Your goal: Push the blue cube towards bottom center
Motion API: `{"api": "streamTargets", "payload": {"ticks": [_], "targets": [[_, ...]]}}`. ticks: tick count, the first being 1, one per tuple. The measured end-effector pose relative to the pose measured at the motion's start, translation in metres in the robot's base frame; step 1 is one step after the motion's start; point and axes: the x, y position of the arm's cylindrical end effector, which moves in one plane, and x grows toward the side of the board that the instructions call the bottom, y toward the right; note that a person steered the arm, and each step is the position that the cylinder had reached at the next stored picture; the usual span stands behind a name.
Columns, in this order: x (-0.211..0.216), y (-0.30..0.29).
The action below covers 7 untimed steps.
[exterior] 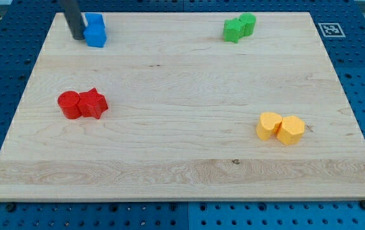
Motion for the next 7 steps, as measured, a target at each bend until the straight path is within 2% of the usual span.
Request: {"api": "streamTargets", "payload": {"ticks": [1,3,4,5,6,7], "targets": [[-0.013,0.010],[-0.011,0.060],[0.021,0.060],[0.059,0.092],[0.059,0.124],[0.032,0.145]]}}
